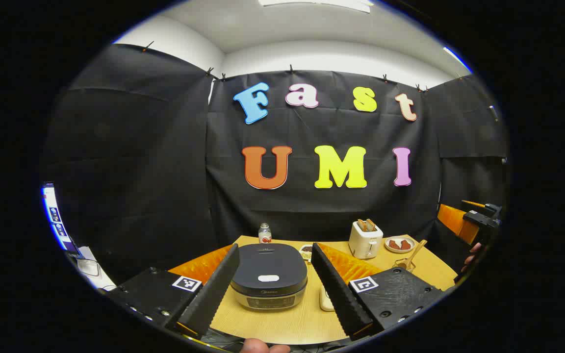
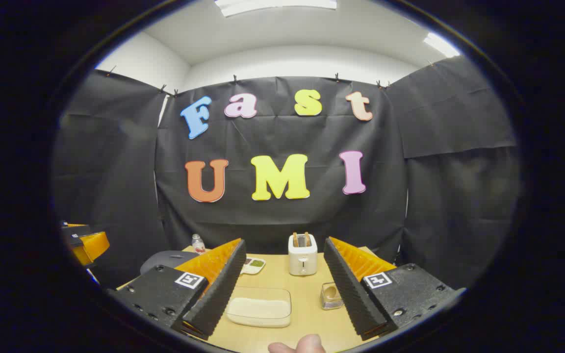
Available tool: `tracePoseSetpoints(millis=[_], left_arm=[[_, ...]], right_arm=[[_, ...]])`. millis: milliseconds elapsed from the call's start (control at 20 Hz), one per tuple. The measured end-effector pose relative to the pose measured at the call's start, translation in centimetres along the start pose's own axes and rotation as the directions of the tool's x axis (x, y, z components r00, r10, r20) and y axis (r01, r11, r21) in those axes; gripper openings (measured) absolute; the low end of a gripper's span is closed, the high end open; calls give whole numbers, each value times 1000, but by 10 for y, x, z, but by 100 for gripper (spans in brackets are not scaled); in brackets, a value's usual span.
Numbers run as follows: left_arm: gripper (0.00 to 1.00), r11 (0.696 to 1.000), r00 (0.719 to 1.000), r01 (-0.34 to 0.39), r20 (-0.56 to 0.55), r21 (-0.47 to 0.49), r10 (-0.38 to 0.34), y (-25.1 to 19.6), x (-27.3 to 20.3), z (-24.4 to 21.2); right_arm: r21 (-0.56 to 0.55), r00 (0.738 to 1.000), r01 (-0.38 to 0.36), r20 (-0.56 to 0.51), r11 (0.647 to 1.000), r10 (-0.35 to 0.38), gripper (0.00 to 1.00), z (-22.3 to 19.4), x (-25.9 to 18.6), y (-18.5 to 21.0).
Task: Close the left gripper, press the button to open the rice cooker; take a wooden spoon from the chopstick holder with the right hand, scoop a spoonful of rice and pour it into the rice cooker, then put the wooden spoon back into the chopstick holder.
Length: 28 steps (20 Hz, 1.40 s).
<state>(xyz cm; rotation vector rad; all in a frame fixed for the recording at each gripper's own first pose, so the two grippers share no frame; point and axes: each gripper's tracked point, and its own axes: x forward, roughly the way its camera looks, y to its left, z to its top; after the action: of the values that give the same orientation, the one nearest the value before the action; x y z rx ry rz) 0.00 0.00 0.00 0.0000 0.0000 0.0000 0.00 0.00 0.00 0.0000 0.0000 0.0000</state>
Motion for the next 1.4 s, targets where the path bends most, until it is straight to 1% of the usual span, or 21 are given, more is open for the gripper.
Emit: tracePoseSetpoints(millis=[150, 300, 850, 1050, 1150, 1250, 1350, 1400], left_arm=[[94, 1000, 1000, 6, 5, 3, -6, -2, 1, -1], [94, 1000, 1000, -14, 0, 17, 15, 3, 2, -5], [95, 1000, 1000, 4, -31, -5, -4, -3, 3, -14], [95, 1000, 998, 22, -67, -10, -22, -7, 6, -18], [95, 1000, 995, 11, -94, -9, -12, -2, 12, -24], [94, 1000, 990, 5, -144, -8, -6, -1, 19, -35], [94, 1000, 977, 11, -214, -22, -15, -3, 32, -52], [90, 999, 968, 16, -248, -30, -23, -5, 35, -58]], right_arm=[[-6, 1000, 3, -6, 1000, -3, 100, 0, 1, -1], [-21, 1000, 1, -8, 1000, -2, 100, -1, 2, -1], [-26, 999, -21, -34, 999, 21, 100, -9, 10, 0], [-28, 999, -25, -41, 999, 24, 100, -10, 21, -4], [-28, 998, -28, -50, 999, 27, 100, -12, 27, -7], [-39, 998, -34, -60, 999, 32, 100, -13, 34, -13], [-52, 998, -32, -53, 998, 29, 100, -10, 39, -23], [-54, 998, -29, -52, 998, 26, 100, -10, 44, -29]])
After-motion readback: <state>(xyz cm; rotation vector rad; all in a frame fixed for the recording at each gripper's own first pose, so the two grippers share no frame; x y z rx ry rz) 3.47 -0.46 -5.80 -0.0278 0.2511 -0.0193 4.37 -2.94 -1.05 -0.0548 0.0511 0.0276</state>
